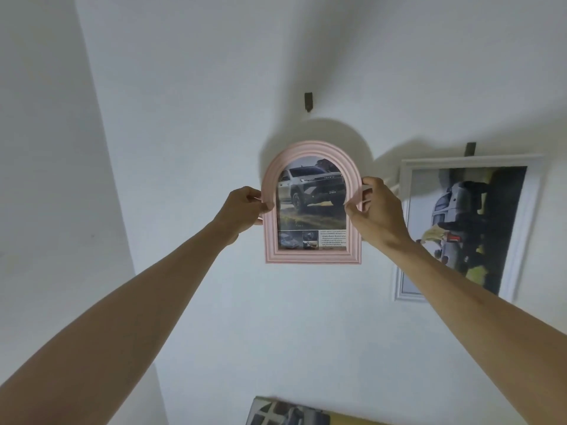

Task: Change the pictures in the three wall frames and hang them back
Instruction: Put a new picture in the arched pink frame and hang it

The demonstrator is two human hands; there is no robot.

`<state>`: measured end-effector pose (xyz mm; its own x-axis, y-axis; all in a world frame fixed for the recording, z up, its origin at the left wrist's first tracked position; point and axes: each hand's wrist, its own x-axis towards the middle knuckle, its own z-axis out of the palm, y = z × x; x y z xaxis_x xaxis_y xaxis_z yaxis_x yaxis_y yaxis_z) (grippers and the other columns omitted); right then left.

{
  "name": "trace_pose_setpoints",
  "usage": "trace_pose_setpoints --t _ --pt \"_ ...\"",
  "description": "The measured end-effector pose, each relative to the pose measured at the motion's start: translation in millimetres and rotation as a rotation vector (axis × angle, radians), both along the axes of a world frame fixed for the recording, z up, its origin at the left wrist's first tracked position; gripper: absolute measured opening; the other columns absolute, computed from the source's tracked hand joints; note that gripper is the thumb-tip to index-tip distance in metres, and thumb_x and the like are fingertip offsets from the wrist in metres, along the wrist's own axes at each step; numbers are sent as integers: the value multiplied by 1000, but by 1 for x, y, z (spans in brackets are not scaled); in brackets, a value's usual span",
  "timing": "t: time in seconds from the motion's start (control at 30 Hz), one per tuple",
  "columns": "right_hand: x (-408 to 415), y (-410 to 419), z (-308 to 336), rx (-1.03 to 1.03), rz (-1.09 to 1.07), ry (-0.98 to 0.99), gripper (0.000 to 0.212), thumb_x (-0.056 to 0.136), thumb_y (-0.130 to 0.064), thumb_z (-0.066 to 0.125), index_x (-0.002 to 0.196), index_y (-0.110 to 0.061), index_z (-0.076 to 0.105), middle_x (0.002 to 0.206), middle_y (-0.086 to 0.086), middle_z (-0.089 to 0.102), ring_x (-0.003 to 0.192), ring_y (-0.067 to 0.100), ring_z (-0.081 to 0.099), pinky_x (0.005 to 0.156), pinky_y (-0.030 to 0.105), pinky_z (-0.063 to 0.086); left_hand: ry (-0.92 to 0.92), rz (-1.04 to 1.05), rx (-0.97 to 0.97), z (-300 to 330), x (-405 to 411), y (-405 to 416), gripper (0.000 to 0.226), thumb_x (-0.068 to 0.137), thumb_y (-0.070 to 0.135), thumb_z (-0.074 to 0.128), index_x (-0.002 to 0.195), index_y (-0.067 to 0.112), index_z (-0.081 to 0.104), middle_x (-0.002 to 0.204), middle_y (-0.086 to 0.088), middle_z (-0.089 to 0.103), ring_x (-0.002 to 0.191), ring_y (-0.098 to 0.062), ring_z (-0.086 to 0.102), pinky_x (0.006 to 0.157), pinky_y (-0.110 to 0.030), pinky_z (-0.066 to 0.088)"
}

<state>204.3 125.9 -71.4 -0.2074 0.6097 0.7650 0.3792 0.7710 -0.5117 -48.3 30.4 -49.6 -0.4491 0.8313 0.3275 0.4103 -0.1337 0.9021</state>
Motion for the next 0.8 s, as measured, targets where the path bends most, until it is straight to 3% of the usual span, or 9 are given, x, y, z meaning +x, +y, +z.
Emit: trace_pose_setpoints --t 0.23,0.57,0.8 --pt "5 -12 -72 -103 35 -53 32 84 -19 68 112 -18 54 91 -7 65 87 10 62 83 38 54 -54 -14 -137 -70 0 -18 17 84 10 75 98 12 65 91 -6 67 88 -20 65 83 -38 59" --pt "23 -35 -198 -413 4 -176 42 84 -21 71 122 -16 53 102 0 63 91 17 61 80 28 51 -89 -33 -386 -191 22 -50 24 84 6 73 105 -2 64 91 -10 67 86 -24 66 80 -38 60" --pt "45 -60 -265 -620 1 -262 44 88 -21 67 128 -15 50 106 0 62 95 18 64 84 35 56 -13 -92 -470 -247 44 -78 21 83 8 75 103 5 67 94 -8 70 86 -25 69 76 -38 62"
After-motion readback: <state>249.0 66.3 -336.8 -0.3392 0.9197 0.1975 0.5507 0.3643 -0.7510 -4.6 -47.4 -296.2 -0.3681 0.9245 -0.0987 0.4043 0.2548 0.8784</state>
